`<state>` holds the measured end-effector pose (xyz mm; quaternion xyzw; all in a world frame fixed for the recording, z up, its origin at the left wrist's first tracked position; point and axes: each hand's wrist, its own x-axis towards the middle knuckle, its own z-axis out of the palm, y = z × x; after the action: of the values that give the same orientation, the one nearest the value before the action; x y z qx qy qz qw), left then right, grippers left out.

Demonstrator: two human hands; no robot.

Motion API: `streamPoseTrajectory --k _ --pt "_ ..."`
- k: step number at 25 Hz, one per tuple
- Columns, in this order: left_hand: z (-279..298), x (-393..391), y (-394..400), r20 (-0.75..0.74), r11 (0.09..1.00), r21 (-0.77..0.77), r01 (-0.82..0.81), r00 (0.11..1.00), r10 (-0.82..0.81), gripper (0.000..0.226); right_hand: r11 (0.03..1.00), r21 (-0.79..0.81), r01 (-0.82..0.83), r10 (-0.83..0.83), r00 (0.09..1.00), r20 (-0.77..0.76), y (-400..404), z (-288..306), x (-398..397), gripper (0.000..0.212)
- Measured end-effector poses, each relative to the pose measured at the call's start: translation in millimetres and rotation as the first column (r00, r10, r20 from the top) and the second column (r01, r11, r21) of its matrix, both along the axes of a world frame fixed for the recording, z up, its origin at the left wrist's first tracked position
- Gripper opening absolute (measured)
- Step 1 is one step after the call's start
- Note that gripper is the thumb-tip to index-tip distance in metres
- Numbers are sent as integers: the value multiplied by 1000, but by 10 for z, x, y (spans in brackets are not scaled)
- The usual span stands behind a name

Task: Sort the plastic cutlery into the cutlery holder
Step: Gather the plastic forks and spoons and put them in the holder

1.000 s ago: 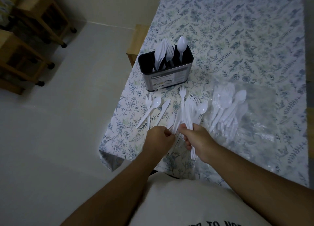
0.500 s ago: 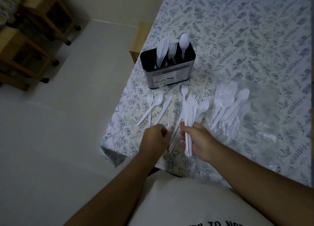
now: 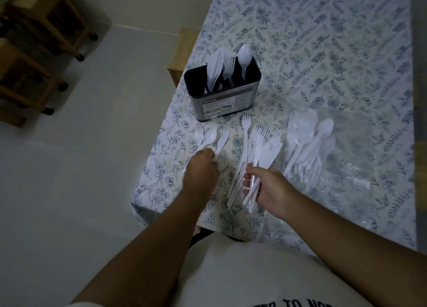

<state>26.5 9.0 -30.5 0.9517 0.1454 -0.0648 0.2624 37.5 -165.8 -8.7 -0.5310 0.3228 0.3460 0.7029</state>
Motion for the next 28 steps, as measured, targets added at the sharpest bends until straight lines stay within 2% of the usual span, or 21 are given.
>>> streamPoseTrajectory --k 4,5,7,9,11,13,16,20,22,24,26,28 --pt "29 33 7 -26 1000 21 -1 1000 2 15 1000 -15 -25 25 1000 17 -57 16 -3 8" --pt "72 14 -10 -21 999 -30 -21 1000 21 16 1000 -15 -26 26 999 29 -54 11 -1 9" --pt "219 -77 -138 -2 969 -243 -32 999 32 20 1000 9 -19 18 999 51 -33 5 2 15" --pt "354 -206 -308 38 909 -412 62 998 -50 16 999 37 -8 5 998 62 -21 -16 -2 23" --pt "371 -271 -393 72 913 -396 98 995 -76 13 999 33 17 -19 997 73 -30 -23 -20 14" --pt "301 -225 -369 9 950 -313 4 1000 -2 10 998 -31 58 -55 995 79 -74 -35 -21 1" --pt "185 -155 -342 -172 975 -222 -10 985 -29 18 993 -94 68 -61 995 85 -167 -34 -24 8" --pt "49 -105 -271 -310 969 -234 -76 951 0 40 994 -86 60 -54 996 70 -219 -15 -60 9" --pt "51 -142 -202 -303 963 -243 -120 952 42 39 995 -70 70 -66 996 66 -225 -11 -62 6" --pt "117 -215 -204 -255 951 -287 -111 966 36 29 997 -25 78 -76 994 84 -220 -3 -73 6" --pt "247 -273 -305 -174 932 -363 2 982 -69 17 998 36 59 -63 991 116 -187 -5 -91 13" --pt "327 -294 -416 -66 921 -367 131 984 -166 18 995 78 58 -68 988 139 -149 -29 -106 20"
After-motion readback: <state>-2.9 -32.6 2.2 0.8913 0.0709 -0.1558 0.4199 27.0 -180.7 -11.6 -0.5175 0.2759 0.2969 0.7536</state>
